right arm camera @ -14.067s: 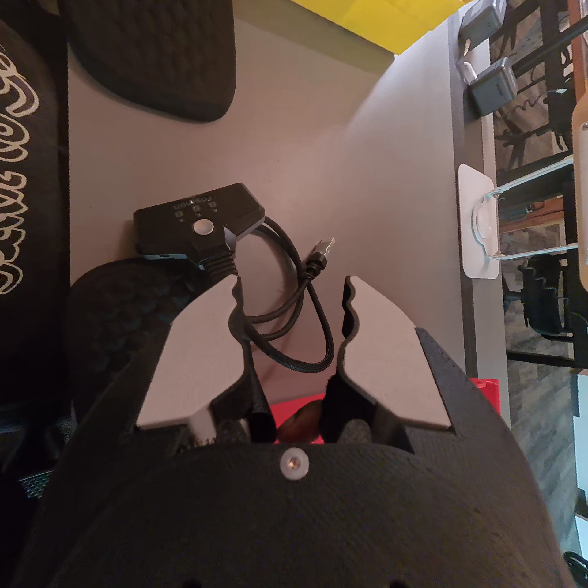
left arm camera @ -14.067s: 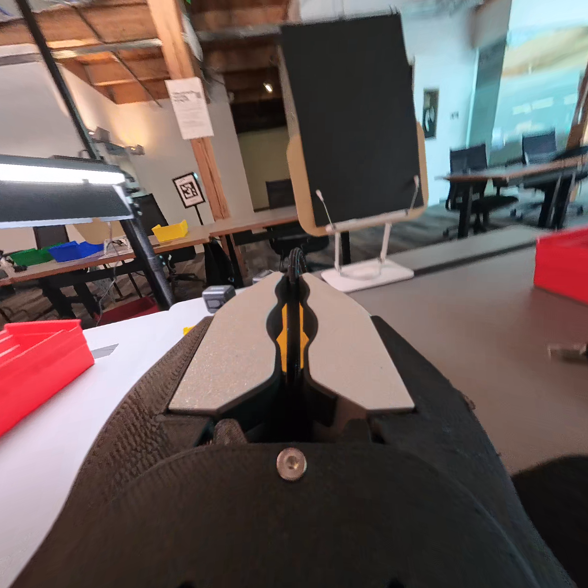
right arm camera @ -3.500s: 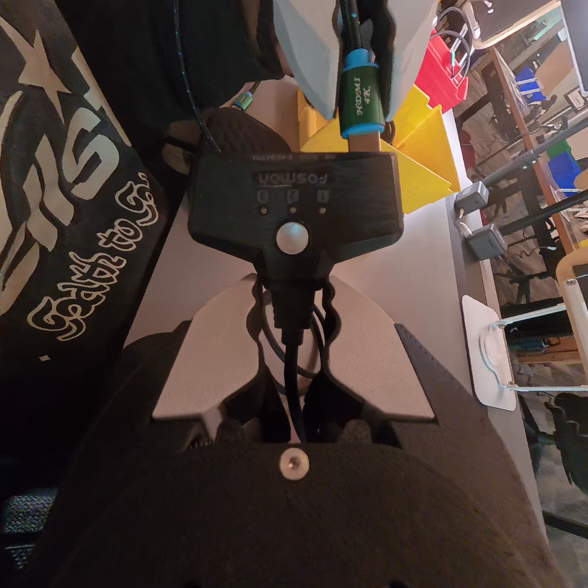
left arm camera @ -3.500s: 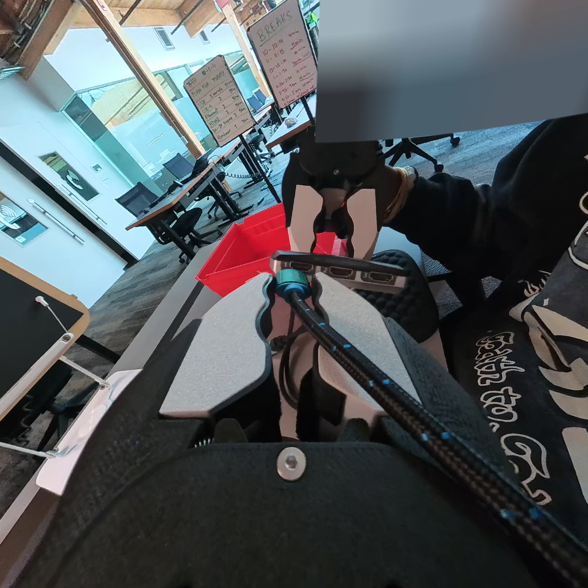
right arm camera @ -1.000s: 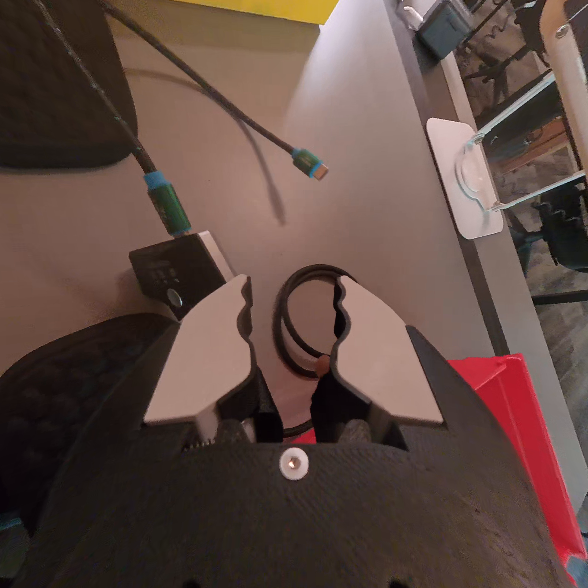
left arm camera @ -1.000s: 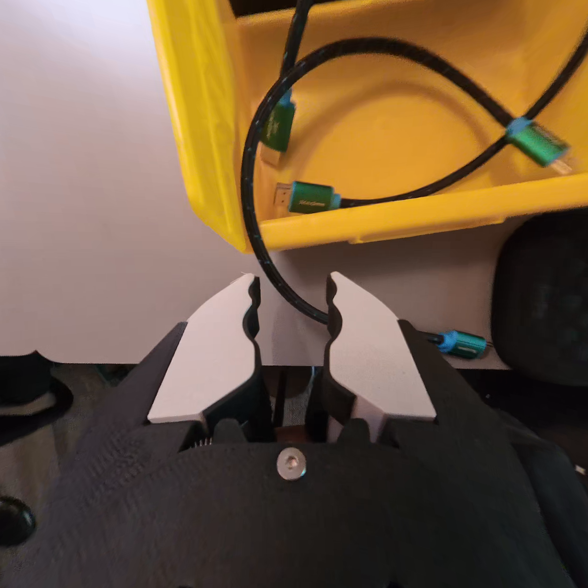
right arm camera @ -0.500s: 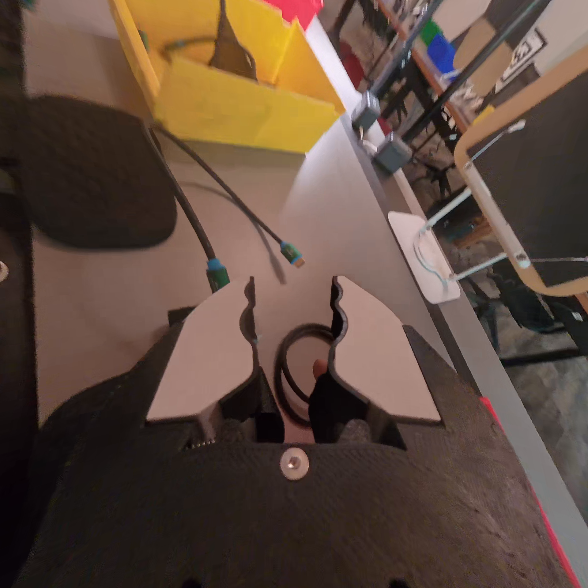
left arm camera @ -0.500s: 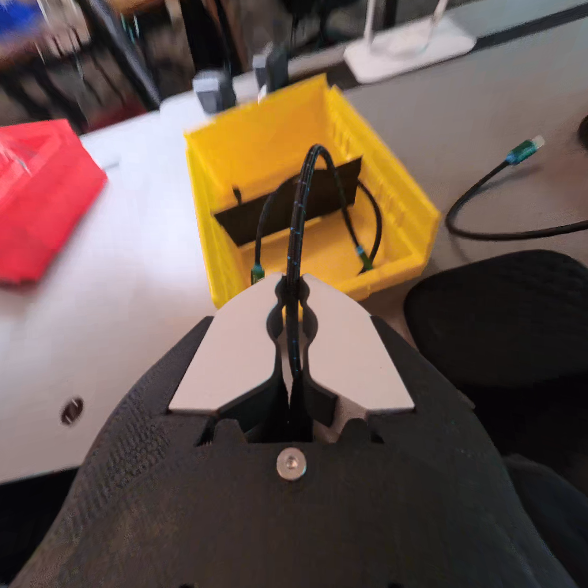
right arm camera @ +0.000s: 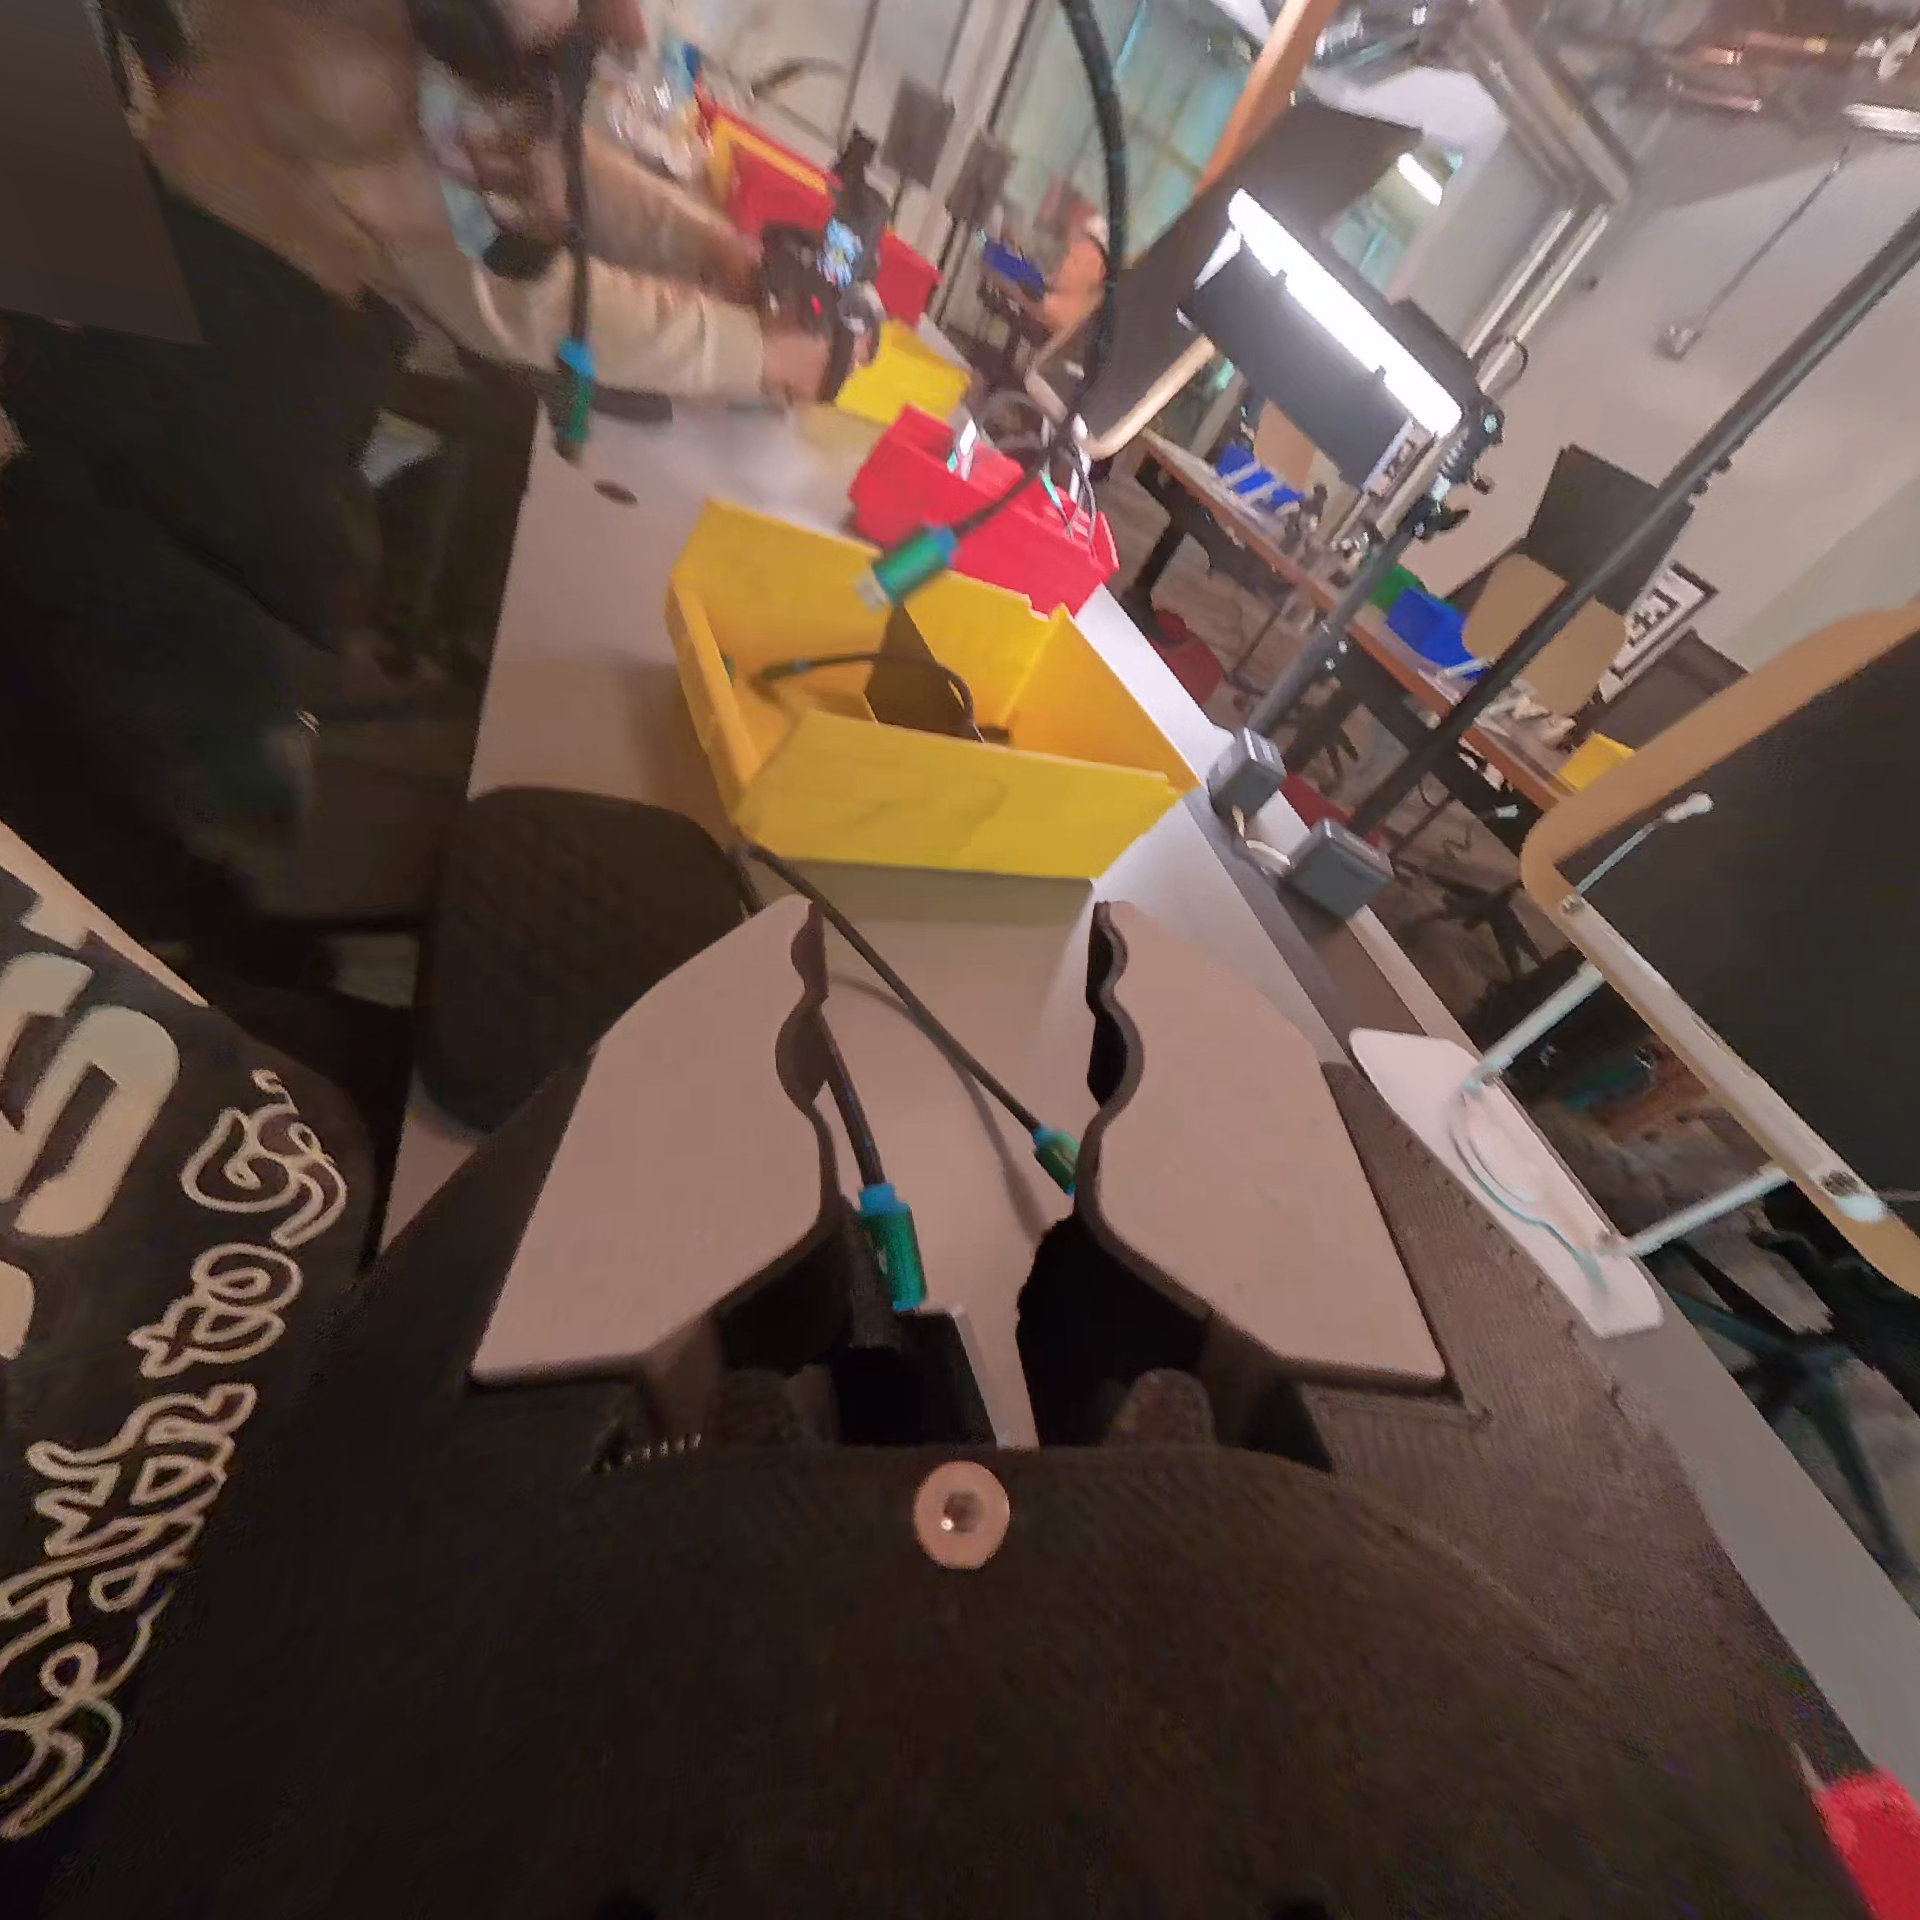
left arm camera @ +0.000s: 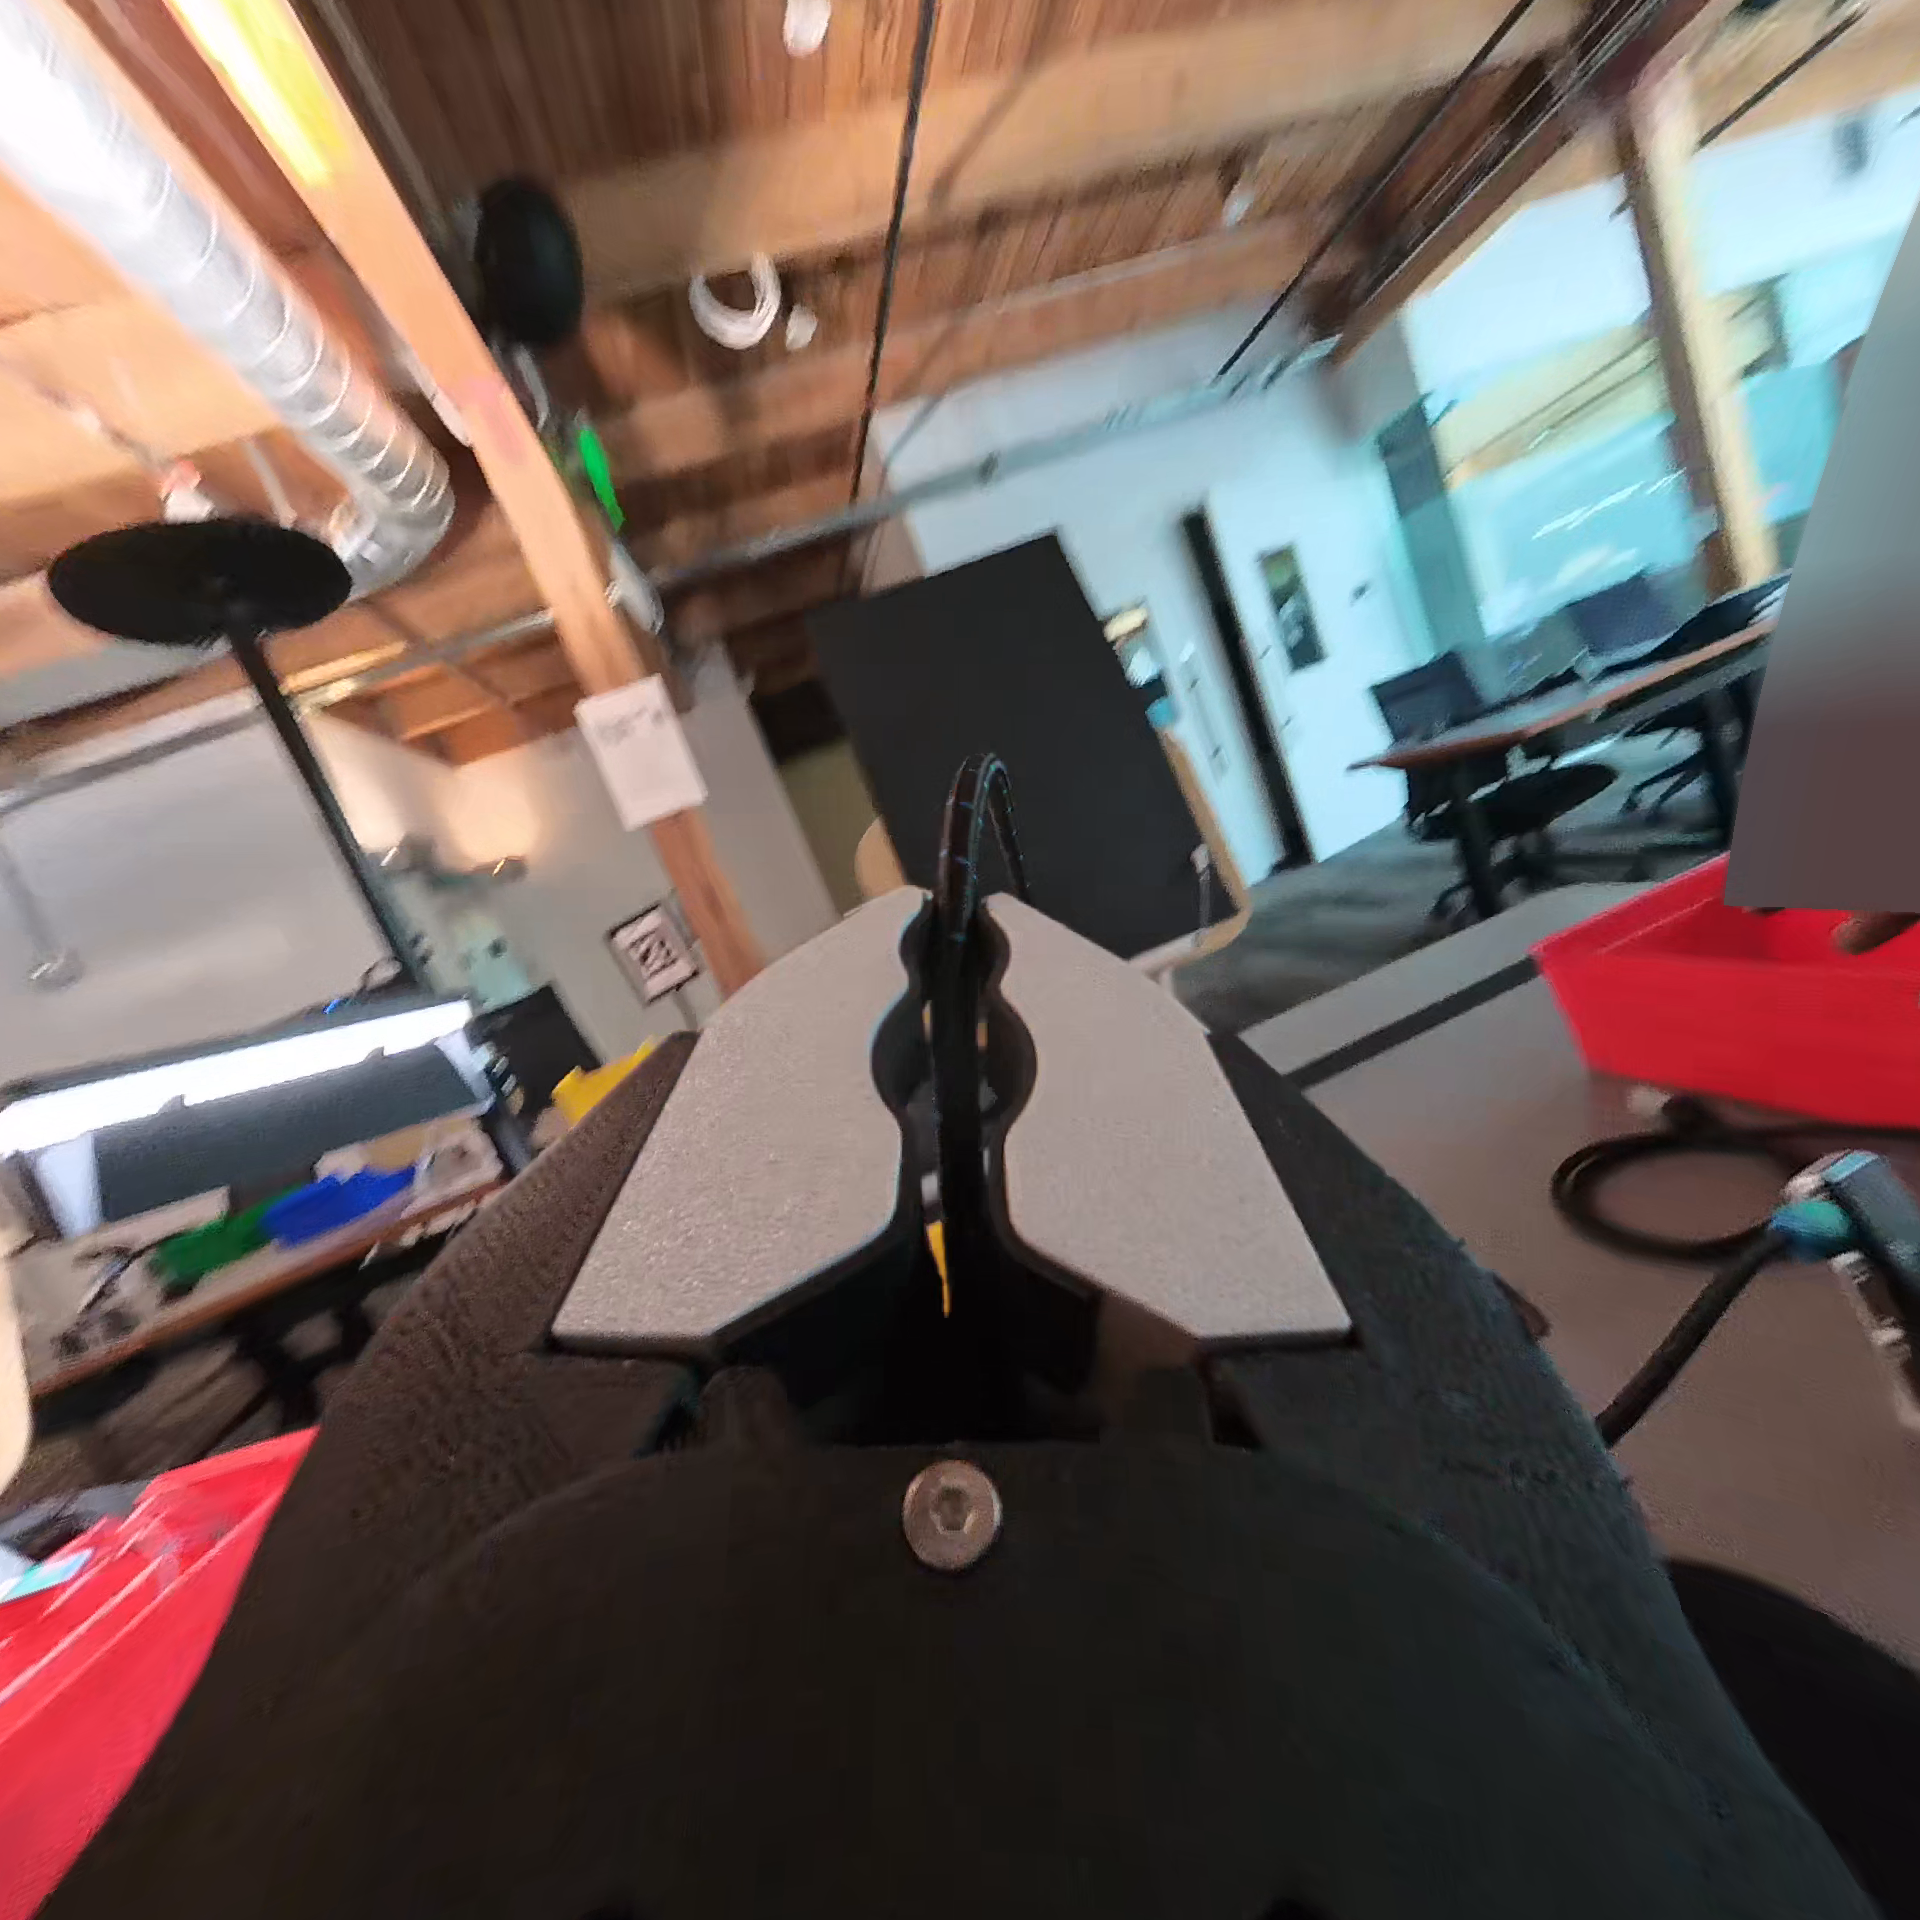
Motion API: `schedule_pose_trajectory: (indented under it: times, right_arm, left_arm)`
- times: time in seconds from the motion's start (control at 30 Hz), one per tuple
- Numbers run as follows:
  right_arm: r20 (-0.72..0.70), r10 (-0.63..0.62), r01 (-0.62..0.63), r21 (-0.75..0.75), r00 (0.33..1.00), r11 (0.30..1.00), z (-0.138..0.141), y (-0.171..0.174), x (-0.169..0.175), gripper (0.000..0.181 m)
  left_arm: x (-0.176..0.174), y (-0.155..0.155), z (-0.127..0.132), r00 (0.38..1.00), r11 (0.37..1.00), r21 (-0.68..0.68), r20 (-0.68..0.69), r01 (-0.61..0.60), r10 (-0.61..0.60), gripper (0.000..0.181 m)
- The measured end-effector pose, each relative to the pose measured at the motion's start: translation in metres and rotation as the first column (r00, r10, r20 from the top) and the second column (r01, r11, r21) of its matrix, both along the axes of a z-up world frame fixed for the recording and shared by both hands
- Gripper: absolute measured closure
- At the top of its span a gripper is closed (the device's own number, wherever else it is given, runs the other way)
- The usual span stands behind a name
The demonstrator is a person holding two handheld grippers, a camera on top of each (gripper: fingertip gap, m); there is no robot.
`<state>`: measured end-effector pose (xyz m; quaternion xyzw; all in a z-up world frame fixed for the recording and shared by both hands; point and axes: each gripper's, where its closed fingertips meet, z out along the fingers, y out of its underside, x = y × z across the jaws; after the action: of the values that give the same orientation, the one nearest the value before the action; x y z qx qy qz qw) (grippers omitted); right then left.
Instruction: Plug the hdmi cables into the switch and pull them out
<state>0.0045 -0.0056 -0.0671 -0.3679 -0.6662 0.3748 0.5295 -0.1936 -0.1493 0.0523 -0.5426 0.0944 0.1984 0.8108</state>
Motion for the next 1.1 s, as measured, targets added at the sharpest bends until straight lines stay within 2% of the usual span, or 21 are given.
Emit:
schedule_pose_trajectory:
  times: [0.17,0.27,0.33,0.43,0.53,0.63,0.7,0.83,0.93,1.0,1.03,1.1]
  right_arm:
    - [-0.08,0.061,-0.068,-0.093,0.995,0.993,0.006,-0.011,-0.011,0.126]
    - [-0.135,0.103,-0.123,-0.148,0.985,0.981,0.007,-0.019,-0.019,0.102]
    - [-0.162,0.167,-0.198,-0.196,0.973,0.961,0.007,-0.032,-0.023,0.092]
    - [-0.214,0.233,-0.284,-0.252,0.949,0.925,0.01,-0.047,-0.023,0.091]
    - [-0.251,0.244,-0.31,-0.273,0.937,0.911,0.014,-0.052,-0.021,0.1]
    - [-0.255,0.139,-0.209,-0.274,0.957,0.939,0.014,-0.037,-0.029,0.112]
    - [-0.26,0.095,-0.183,-0.336,0.961,0.924,0.013,-0.028,-0.032,0.121]
    - [-0.298,0.185,-0.322,-0.523,0.937,0.789,0.016,-0.036,-0.033,0.134]
    - [-0.364,0.25,-0.429,-0.585,0.897,0.689,0.027,-0.042,-0.024,0.14]
    - [-0.41,0.254,-0.469,-0.6,0.876,0.648,0.035,-0.042,-0.017,0.152]
    - [-0.421,0.256,-0.477,-0.589,0.87,0.653,0.037,-0.042,-0.015,0.164]
    - [-0.41,0.224,-0.434,-0.544,0.884,0.718,0.037,-0.038,-0.014,0.166]
  left_arm:
    - [0.048,0.015,0.015,0.969,0.962,0.119,-0.025,0.248,-0.247,0.176]
    - [0.069,0.018,0.025,0.925,0.9,0.229,-0.007,0.371,-0.38,0.175]
    - [0.075,0.022,0.028,0.898,0.862,0.292,0.024,0.414,-0.439,0.176]
    - [0.081,0.032,0.027,0.872,0.834,0.326,0.055,0.444,-0.486,0.176]
    - [0.085,0.038,0.025,0.853,0.818,0.337,0.071,0.467,-0.517,0.176]
    - [0.087,0.04,0.024,0.839,0.802,0.345,0.068,0.487,-0.539,0.176]
    - [0.089,0.041,0.024,0.828,0.789,0.356,0.068,0.501,-0.556,0.176]
    - [0.094,0.04,0.024,0.812,0.767,0.367,0.054,0.525,-0.582,0.176]
    - [0.097,0.039,0.024,0.795,0.749,0.372,0.046,0.549,-0.605,0.176]
    - [0.099,0.038,0.024,0.78,0.732,0.378,0.042,0.566,-0.624,0.176]
    - [0.1,0.036,0.024,0.773,0.722,0.386,0.036,0.574,-0.633,0.176]
    - [0.101,0.035,0.025,0.766,0.71,0.4,0.028,0.58,-0.642,0.176]
